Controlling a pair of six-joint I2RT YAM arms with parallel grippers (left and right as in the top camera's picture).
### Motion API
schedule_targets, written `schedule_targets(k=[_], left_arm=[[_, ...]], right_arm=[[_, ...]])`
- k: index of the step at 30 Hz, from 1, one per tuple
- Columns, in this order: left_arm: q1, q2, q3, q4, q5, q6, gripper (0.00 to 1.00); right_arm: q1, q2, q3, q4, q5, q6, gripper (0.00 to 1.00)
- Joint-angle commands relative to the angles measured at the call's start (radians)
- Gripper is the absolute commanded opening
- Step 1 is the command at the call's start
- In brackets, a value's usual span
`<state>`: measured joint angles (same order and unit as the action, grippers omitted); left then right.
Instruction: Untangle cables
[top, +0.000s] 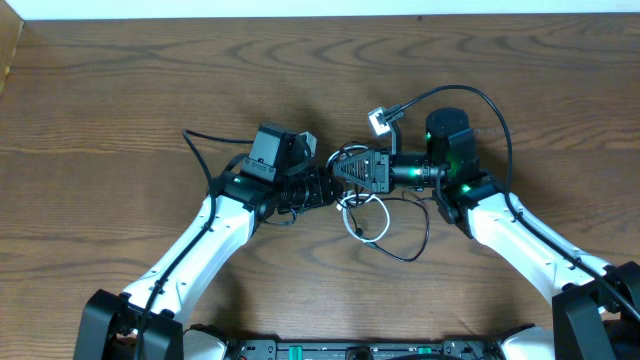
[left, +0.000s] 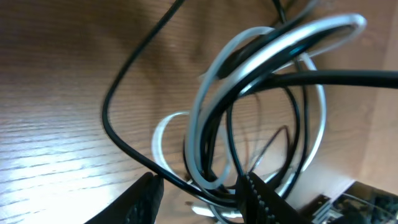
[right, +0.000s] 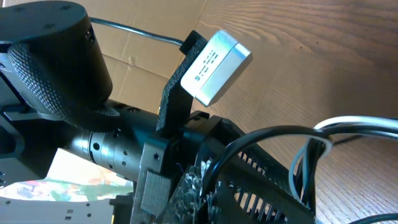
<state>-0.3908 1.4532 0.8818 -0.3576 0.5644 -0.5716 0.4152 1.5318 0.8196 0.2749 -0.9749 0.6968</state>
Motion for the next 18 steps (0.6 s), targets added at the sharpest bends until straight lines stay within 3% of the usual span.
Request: schedule_targets(k=[1,8,14,18], left_arm=[[-0.003,0.002,0.006,0.009,0.026,-0.113,0.43],[-0.003,0.002,0.006,0.008,-0.040,-0.238,0.43],[-0.003,0.012,0.006,0.009,-0.083,-0.254,0.42],[-0.013,0.031,0.006,0.008,-0.083,-0.254,0.36]], right_arm=[[-0.002,0.005,0.001,0.005,-0.027,0.005,0.01],[-0.002,0.005,0.001,0.005,-0.027,0.006,0.01],[-0.002,0.005,0.001,0.005,-0.027,0.006,0.01],[-0.002,0.005,0.001,0.006,-0.027,0.005,0.01]])
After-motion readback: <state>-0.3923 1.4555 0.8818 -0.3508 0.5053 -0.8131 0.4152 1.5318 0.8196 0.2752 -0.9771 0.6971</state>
